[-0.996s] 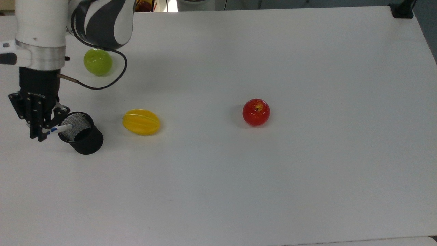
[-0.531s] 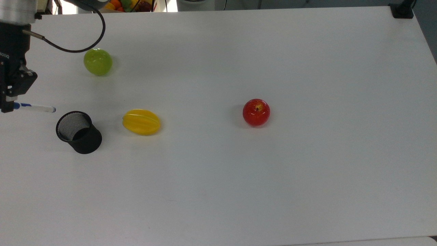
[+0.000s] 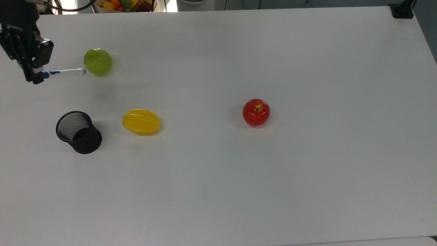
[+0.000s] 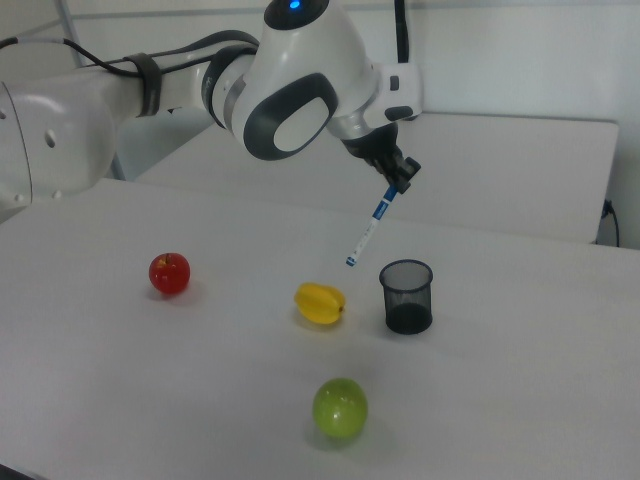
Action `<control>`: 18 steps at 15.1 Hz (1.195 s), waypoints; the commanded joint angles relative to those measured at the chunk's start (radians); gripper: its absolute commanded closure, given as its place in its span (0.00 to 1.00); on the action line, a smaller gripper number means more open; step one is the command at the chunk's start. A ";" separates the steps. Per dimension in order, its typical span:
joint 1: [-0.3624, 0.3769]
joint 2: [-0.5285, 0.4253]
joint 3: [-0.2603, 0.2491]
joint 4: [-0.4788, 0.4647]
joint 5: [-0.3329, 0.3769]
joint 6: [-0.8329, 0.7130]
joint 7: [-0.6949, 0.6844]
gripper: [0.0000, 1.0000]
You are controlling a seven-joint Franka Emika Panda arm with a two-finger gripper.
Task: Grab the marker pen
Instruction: 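Lift the marker up out of the pen cup, then carry the marker across the table past the green apple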
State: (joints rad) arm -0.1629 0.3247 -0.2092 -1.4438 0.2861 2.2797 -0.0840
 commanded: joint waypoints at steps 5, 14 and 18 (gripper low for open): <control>0.046 -0.065 0.001 -0.052 0.010 -0.264 0.000 0.93; 0.056 -0.067 0.034 -0.056 -0.012 -0.496 -0.065 0.93; 0.124 -0.069 0.053 -0.133 -0.097 -0.493 -0.045 0.93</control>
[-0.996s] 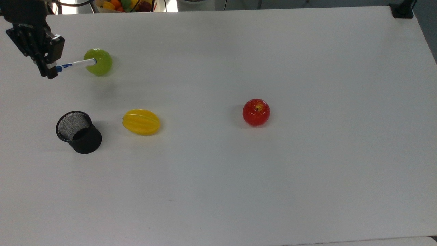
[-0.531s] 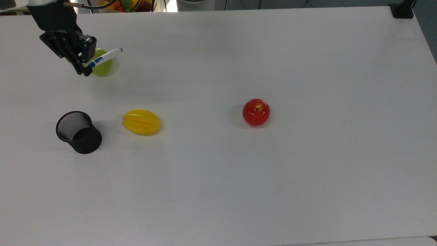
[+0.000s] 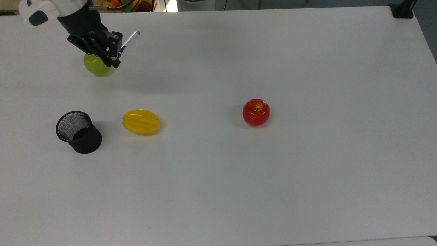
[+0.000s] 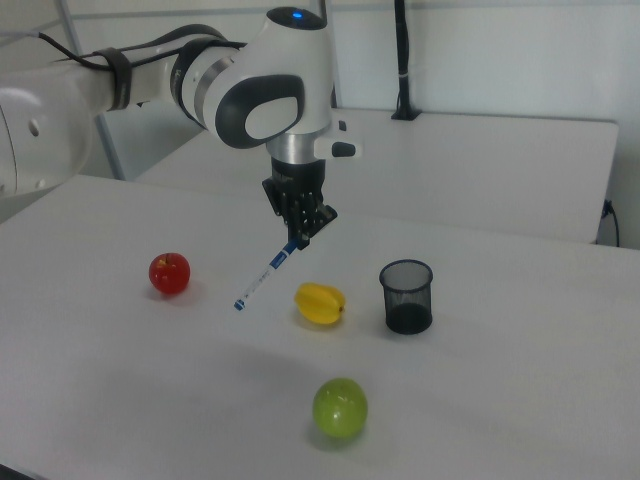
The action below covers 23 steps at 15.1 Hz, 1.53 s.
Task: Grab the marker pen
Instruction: 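Carry the marker across the table past the green apple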
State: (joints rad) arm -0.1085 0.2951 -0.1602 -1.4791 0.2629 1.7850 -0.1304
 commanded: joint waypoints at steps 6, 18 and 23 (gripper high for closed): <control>0.076 -0.060 0.132 -0.216 -0.191 0.020 0.101 0.93; 0.127 -0.053 0.189 -0.432 -0.223 0.318 0.196 0.93; 0.127 -0.007 0.189 -0.422 -0.223 0.333 0.235 0.84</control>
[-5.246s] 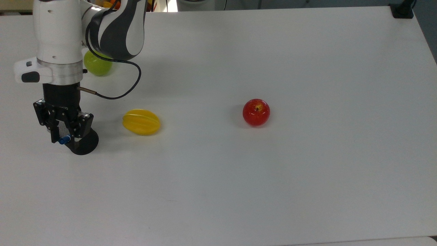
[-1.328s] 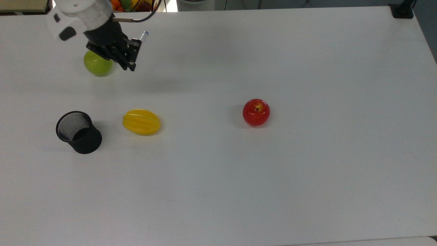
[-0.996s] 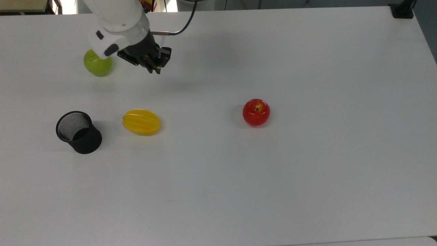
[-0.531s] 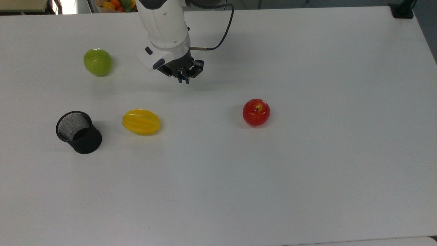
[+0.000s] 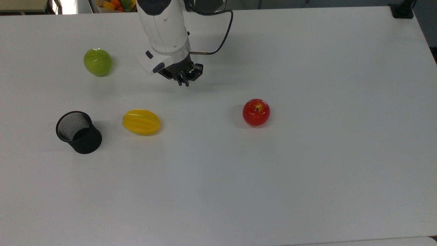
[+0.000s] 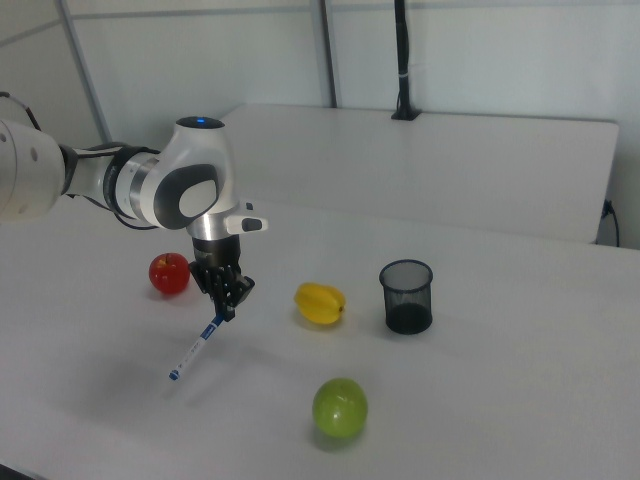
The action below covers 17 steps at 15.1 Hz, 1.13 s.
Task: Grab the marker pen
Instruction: 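Lower the marker onto the table and open the gripper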
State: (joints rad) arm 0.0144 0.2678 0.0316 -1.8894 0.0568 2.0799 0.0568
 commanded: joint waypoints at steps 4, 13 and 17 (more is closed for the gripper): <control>0.009 0.056 -0.002 -0.004 -0.017 0.109 0.069 0.75; 0.009 0.056 -0.002 0.012 -0.017 0.106 0.081 0.50; 0.001 0.009 -0.004 0.013 -0.018 0.094 0.080 0.29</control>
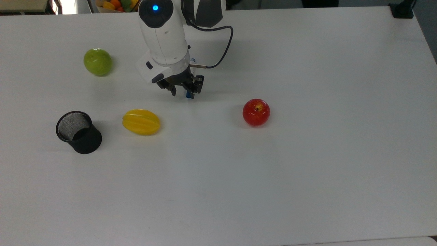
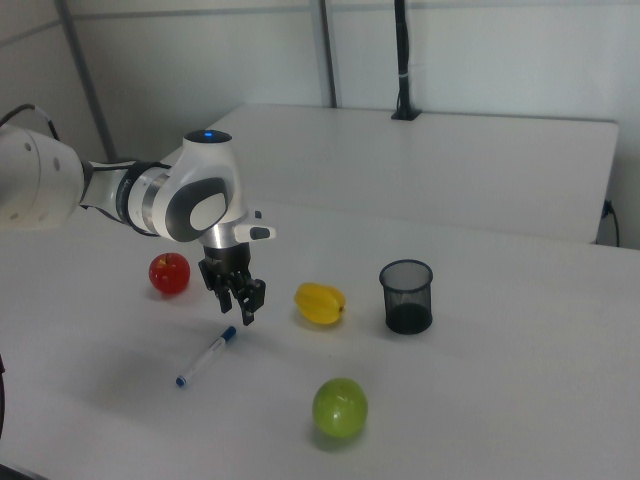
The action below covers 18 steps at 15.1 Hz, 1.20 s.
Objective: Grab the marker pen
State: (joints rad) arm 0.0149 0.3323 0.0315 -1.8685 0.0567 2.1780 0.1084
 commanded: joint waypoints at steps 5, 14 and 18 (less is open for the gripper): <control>-0.041 -0.151 -0.002 0.072 -0.064 -0.243 0.013 0.00; -0.122 -0.242 -0.002 0.186 -0.064 -0.475 0.004 0.00; -0.156 -0.289 -0.004 0.187 -0.054 -0.477 0.007 0.00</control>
State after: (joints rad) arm -0.1214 0.0875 0.0260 -1.6798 0.0089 1.7302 0.1108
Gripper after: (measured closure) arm 0.000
